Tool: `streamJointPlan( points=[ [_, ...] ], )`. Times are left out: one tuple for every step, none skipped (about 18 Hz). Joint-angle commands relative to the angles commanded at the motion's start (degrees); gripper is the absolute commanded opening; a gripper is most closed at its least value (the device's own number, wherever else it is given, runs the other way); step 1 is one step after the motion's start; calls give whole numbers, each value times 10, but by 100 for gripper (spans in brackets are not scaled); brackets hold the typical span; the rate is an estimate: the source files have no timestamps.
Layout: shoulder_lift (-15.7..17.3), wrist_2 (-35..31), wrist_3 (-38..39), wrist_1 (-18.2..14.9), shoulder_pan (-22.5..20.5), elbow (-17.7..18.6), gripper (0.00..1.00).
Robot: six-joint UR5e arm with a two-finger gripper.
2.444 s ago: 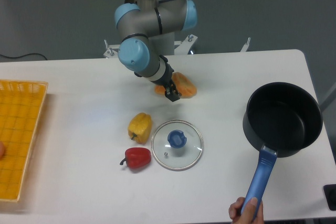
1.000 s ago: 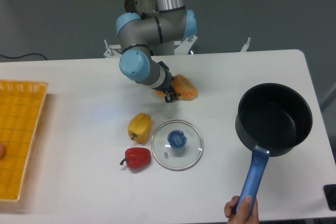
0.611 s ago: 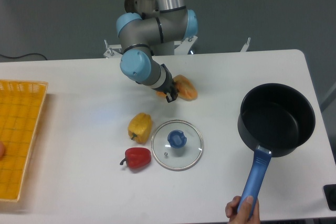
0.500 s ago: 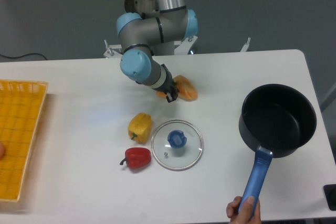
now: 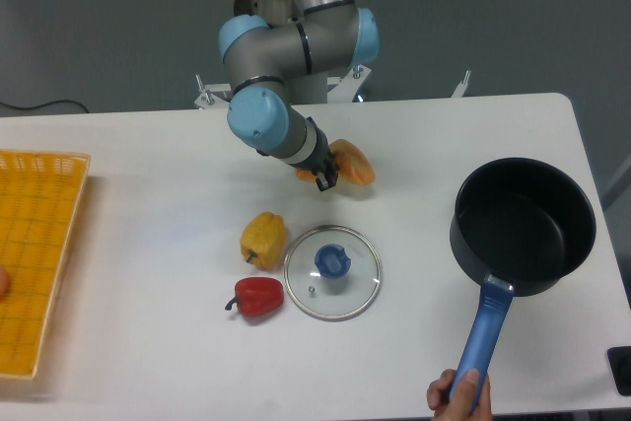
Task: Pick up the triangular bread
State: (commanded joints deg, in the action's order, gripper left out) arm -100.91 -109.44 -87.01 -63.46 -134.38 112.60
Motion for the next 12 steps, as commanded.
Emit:
streamJointPlan(
  points=[
    [9, 14, 0, -3, -8, -6, 9],
    [16, 32, 0, -4, -16, -14, 9],
    [23, 46, 1, -10, -19, -22, 9],
    [27, 56, 1, -23, -25, -33, 9],
    [28, 62, 1, -39, -27, -43, 9],
    [28, 63, 1, -48, -27, -54, 9],
    [28, 64, 3, -52, -28, -62, 8],
    [28, 67, 4, -53, -29, -66, 8],
    [29, 70, 4, -53, -31, -66, 8],
    [30, 77, 6, -53, -32, -66, 8],
    [30, 82, 7, -53, -33, -68, 8],
    [32, 82, 7, -53, -33, -68, 8]
  ],
)
